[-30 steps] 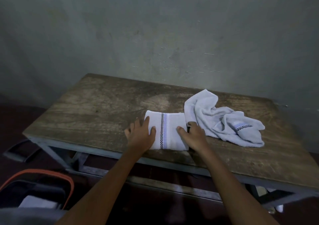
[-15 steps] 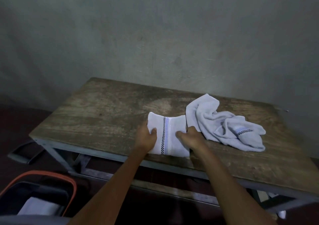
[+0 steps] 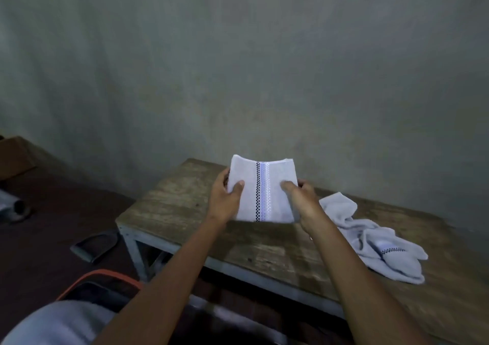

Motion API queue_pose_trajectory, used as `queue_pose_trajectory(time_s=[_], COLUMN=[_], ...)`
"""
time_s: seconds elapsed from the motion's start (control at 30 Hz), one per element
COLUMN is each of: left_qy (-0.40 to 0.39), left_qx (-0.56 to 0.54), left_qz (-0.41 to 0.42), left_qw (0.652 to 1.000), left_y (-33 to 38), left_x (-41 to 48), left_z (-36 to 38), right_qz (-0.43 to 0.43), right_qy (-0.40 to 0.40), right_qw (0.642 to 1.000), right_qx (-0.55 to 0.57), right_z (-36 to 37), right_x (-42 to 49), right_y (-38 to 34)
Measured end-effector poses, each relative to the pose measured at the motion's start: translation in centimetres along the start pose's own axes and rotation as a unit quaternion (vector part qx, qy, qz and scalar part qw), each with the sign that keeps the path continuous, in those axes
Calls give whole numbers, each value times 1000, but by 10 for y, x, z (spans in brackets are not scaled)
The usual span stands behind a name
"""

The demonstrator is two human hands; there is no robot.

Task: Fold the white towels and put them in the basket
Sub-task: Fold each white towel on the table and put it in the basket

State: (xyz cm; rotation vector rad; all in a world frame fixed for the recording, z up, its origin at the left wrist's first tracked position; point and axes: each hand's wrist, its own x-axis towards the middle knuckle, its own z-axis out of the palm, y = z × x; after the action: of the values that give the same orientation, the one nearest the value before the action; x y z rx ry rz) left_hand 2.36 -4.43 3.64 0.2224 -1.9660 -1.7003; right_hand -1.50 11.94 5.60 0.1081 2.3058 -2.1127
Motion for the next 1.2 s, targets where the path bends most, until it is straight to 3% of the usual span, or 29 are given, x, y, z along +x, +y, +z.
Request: queue_pose_trajectory(time_s=[0.27, 0.6, 0.9, 1.2], left_qy=[115, 263, 382, 408], left_qx=[36, 70, 59, 45], left_qz=[60, -3, -153, -333], left_qw=[991, 962, 910, 849], left_y=[34, -6, -109, -260], left_x=[-11, -64, -137, -184], left_z=[-92, -246, -329, -356], right_qz=[-52, -54, 21, 87], right_qy=[-80, -253, -389, -464], right_qw=[995, 966, 915, 849], right_qx=[23, -2, -104, -239], right_z=[79, 224, 342, 428], right_x=[-31, -100, -146, -147], right_y=[-33, -8, 96, 245])
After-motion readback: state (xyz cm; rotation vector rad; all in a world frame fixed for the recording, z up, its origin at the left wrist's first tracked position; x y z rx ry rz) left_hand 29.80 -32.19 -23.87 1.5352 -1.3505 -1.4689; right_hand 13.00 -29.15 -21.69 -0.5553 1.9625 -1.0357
